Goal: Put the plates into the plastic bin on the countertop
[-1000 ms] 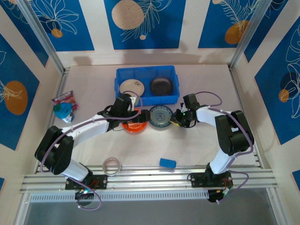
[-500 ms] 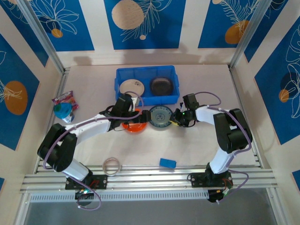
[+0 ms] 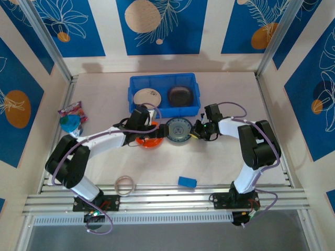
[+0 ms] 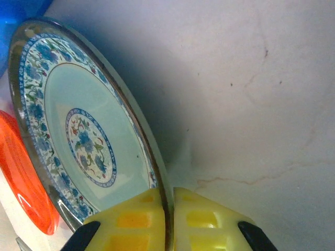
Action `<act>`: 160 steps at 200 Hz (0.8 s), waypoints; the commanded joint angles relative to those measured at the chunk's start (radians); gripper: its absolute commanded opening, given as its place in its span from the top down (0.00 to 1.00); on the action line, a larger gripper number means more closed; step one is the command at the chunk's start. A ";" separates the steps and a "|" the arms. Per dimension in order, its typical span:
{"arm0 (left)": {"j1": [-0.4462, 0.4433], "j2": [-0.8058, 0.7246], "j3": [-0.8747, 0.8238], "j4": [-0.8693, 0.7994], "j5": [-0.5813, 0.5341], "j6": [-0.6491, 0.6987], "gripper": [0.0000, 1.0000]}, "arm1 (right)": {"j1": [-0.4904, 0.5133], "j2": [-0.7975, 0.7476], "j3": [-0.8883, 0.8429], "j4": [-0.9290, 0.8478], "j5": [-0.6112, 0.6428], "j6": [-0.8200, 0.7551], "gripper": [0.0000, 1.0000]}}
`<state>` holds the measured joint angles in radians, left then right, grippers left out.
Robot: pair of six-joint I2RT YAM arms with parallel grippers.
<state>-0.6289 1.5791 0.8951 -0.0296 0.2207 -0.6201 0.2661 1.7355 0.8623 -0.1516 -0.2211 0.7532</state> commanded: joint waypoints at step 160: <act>0.028 0.050 0.008 0.137 0.123 -0.130 0.24 | -0.016 -0.451 -0.149 -0.186 -0.080 0.005 1.00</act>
<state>-0.6140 1.5932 0.8986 0.0418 0.2779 -0.7086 0.2539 1.3411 0.7242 -0.3149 -0.2295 0.7464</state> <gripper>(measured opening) 0.812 0.061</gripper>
